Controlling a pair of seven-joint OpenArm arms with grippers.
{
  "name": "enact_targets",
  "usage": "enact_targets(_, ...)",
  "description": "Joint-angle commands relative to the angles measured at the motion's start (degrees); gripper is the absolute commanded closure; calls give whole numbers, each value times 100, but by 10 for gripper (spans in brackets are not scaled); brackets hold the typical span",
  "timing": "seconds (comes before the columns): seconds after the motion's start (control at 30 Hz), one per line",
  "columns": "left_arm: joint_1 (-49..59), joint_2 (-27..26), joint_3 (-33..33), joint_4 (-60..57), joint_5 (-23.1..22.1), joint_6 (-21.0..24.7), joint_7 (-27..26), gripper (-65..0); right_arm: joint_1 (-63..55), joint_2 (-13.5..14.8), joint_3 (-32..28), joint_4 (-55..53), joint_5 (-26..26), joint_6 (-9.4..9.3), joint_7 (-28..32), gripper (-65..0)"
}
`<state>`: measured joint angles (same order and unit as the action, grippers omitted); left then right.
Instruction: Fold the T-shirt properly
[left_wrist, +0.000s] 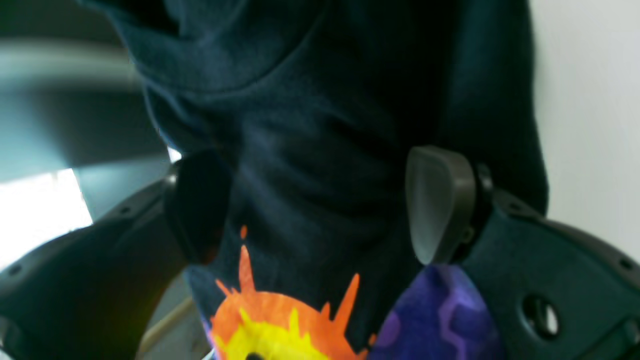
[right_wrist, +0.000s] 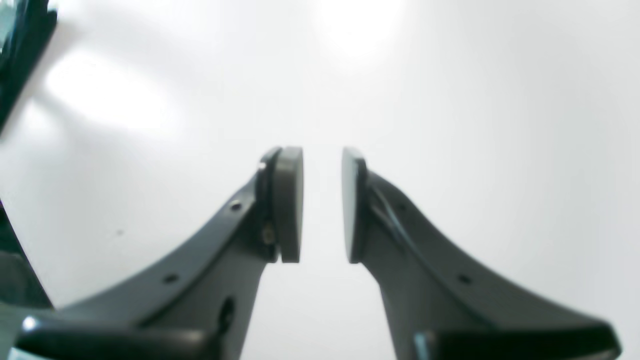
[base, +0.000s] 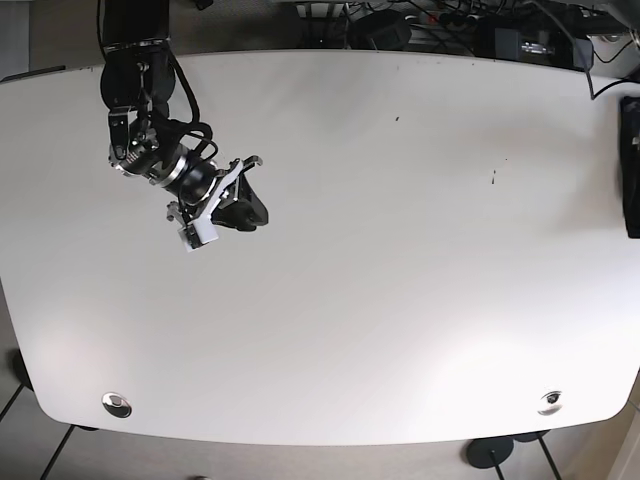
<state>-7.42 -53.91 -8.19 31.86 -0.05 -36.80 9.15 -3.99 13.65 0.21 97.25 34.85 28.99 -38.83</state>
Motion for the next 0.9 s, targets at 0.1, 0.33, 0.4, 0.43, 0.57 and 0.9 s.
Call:
enact_targets(0.1,-89,-293,-47,696,-104,-320,-181,-506,78,81,19,134,80,33,142,-120)
enact_targets(0.33,650,-249,-557,3333,-676,-320,1191,-506,78,134,36,134,62,6,142,-120)
enact_targets(0.4,861,-117,-531,4300,-904,-320,1569,-506,69,134,36,134,62,6,142,-120)
enact_targets(0.43,870,94,-531,4634,-904,-320,1683,-506,69,134,36,134,62,6,142,-120)
enact_targets(0.57,861,1351,-531,6234,-324,-320,2342,-506,16,152,36,134,36,6,169,-120)
enact_targets(0.9,905,4560,-302,7509,1047,-290,2404,-504,-300,125,458,134,18,-3,353,-120)
